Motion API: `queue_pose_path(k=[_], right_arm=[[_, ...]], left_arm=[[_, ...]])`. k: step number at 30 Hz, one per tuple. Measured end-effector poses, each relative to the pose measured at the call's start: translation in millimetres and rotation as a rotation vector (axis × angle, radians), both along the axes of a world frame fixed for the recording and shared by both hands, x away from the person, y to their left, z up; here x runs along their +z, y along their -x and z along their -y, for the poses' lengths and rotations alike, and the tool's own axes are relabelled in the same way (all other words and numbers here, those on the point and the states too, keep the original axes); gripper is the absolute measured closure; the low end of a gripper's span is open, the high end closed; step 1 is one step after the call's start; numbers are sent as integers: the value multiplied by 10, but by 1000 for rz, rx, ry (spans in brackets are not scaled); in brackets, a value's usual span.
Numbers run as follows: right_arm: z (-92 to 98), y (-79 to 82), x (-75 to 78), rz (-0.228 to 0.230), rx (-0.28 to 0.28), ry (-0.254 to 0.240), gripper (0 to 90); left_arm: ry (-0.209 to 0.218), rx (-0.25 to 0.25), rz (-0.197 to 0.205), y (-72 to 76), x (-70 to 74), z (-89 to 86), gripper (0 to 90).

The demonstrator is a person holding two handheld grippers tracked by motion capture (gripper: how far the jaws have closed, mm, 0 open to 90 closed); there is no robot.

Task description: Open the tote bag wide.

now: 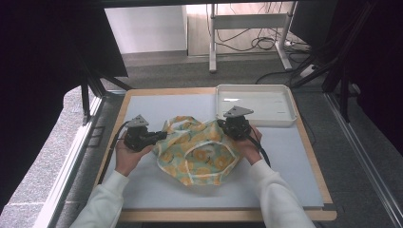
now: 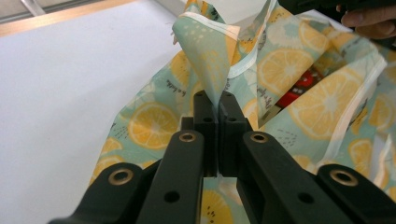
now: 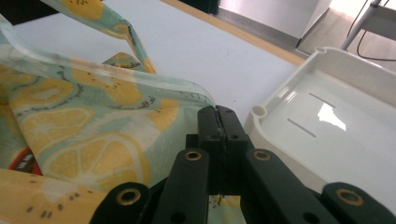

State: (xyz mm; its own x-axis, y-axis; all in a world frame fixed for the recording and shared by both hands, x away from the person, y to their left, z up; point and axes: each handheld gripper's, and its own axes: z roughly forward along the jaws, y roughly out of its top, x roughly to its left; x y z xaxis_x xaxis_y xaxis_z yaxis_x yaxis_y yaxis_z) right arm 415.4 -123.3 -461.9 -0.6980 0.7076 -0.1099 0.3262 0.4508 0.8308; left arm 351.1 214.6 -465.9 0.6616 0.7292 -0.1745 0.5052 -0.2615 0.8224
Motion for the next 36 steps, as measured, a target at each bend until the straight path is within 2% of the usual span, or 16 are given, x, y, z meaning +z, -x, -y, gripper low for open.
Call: queue_pose_path(k=[10, 12, 15, 23, 26, 30, 36], right_arm=[[8, -81, -122, -46, -23, 31, 894], [2, -86, -152, -53, -24, 45, 894], [-11, -87, -189, -52, -25, 69, 893], [-37, -75, -344, -89, -21, 110, 893], [-33, -95, -412, -118, -26, 125, 893], [-22, -137, -463, -148, -36, 110, 893], [-49, -177, -581, -197, -45, 146, 893]], left_arm=[[-46, 3, -27, -64, -114, 69, 894], [-71, 8, -21, -72, -135, 86, 894], [-79, 11, -23, -81, -149, 94, 894], [-110, 21, -43, -143, -231, 110, 894], [-103, 27, -52, -175, -261, 114, 893], [-108, 46, -69, -238, -317, 108, 893], [-135, 41, -96, -303, -423, 143, 893]])
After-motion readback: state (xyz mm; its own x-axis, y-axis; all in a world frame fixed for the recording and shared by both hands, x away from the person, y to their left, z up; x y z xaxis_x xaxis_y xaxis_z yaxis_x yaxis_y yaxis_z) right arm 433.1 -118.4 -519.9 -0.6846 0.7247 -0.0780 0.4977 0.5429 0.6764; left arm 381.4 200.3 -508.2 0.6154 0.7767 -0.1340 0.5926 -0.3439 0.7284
